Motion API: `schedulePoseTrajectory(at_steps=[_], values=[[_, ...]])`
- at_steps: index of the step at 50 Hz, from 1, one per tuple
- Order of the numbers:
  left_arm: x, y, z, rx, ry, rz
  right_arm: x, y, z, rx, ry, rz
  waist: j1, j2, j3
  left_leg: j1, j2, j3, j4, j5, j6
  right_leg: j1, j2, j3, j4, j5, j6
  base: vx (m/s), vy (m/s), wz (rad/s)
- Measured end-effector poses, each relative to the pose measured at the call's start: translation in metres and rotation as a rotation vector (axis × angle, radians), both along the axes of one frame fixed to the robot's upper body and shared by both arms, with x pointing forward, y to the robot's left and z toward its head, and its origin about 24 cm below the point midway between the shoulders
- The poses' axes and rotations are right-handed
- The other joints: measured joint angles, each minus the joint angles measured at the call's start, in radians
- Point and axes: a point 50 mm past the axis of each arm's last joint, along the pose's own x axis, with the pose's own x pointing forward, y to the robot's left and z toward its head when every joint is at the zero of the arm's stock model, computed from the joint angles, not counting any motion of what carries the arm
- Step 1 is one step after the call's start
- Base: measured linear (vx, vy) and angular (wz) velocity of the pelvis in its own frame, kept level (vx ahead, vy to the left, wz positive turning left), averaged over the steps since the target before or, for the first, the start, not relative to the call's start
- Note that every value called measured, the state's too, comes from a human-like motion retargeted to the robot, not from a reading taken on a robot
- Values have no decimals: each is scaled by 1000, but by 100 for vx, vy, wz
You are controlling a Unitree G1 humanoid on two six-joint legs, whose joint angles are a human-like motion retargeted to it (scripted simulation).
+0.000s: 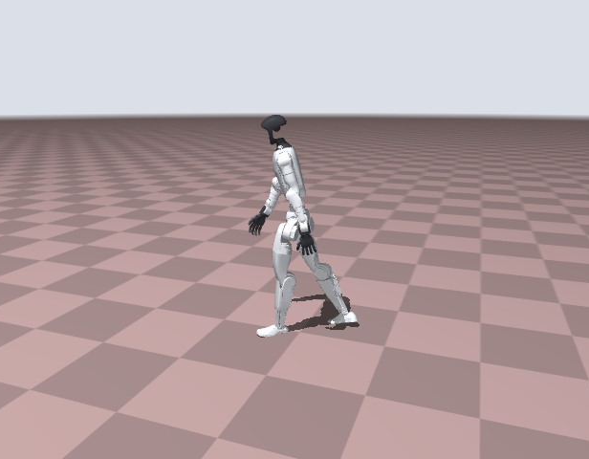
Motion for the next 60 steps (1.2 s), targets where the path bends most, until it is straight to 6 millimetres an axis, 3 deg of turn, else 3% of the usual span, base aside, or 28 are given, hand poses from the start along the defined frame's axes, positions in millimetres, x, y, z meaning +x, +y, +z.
schedulePoseTrajectory(at_steps=[5,7,10,14,16,20,23,27,31,35,37,40,45,49,52,54,57,60], values=[[5,-5,0,-75,12,-106,-12,8,-7,92,11,3,-28,16,-51,98,6,-70,0,-39,-5,-31,2,-10,238,142,-30,58,26,37],[23,-2,1,-70,-22,-178,-23,6,-12,116,32,-13,-40,28,-78,131,7,-104,0,-63,6,-107,-11,-16,431,195,-45,55,29,63],[69,6,8,-3,-134,-258,-38,-3,-21,111,75,-48,-54,38,-89,184,-7,-156,15,-107,20,-226,-44,-9,711,220,-61,49,26,81],[143,8,27,142,-282,-447,-63,-21,-33,86,151,-147,-144,44,-119,149,-6,-263,198,-216,-11,-362,-99,-49,900,126,-91,45,22,170],[188,4,46,174,-397,-455,-74,-28,-39,34,221,-118,-153,63,-113,214,-22,-317,128,-200,3,-418,-98,-48,915,77,-122,43,12,110],[263,-17,91,214,-605,-542,-97,-42,-48,-16,352,-97,-213,95,-98,297,-34,-436,87,-201,3,-486,-88,-67,796,-8,-147,41,8,146],[308,-38,129,237,-776,-597,-106,-49,-50,-23,407,-110,-275,107,-87,330,-36,-524,99,-217,-6,-511,-74,-72,591,-13,-130,40,1,162],[348,-66,180,249,-1028,-596,-110,-56,-50,-29,426,-160,-347,98,-57,387,-59,-631,104,-240,-14,-490,-56,-32,189,134,-70,42,-6,145],[365,-88,215,227,-1222,-563,-110,-57,-50,-36,438,-182,-386,73,-9,468,-81,-718,105,-268,-16,-442,-65,48,-145,318,22,46,-13,112],[360,-101,215,185,-1274,-600,-111,-53,-52,-21,444,-175,-381,81,5,515,-44,-763,128,-290,-21,-427,-27,144,-224,352,72,49,-25,66],[352,-101,201,176,-1236,-637,-110,-52,-52,-13,443,-174,-363,88,2,524,-22,-776,150,-291,-19,-406,-3,159,-222,358,72,51,-32,39],[329,-94,164,179,-1102,-689,-110,-54,-51,-9,440,-180,-331,87,-11,525,-24,-802,190,-264,2,-365,-14,134,-220,331,72,50,-22,35],[251,-59,79,189,-705,-670,-107,-57,-49,2,402,-220,-272,58,-28,471,-59,-795,348,-162,12,-299,-75,91,-203,224,72,47,-19,37],[172,-22,34,134,-344,-547,-99,-62,-45,-8,381,-244,-258,21,-58,243,-47,-674,709,-165,10,-292,-137,25,-188,179,63,35,-19,99],[124,0,20,131,-202,-417,-90,-76,-38,-68,332,-300,-257,38,-68,46,73,-512,1033,-225,9,-282,-144,-60,-160,124,43,31,-13,133],[98,13,16,107,-83,-453,-85,-77,-35,-58,351,-259,-205,20,-62,58,73,-413,946,-305,80,-285,-154,-70,-150,119,35,28,-18,65],[71,32,14,125,0,-466,-76,-87,-28,-83,337,-261,-141,12,-40,54,56,-274,821,-333,85,-272,-169,-101,-121,95,25,29,-11,60],[58,47,15,162,-17,-398,-64,-98,-19,-121,292,-286,-81,14,-18,74,-4,-142,574,-279,71,-254,-178,-145,-92,70,19,29,-5,73]])
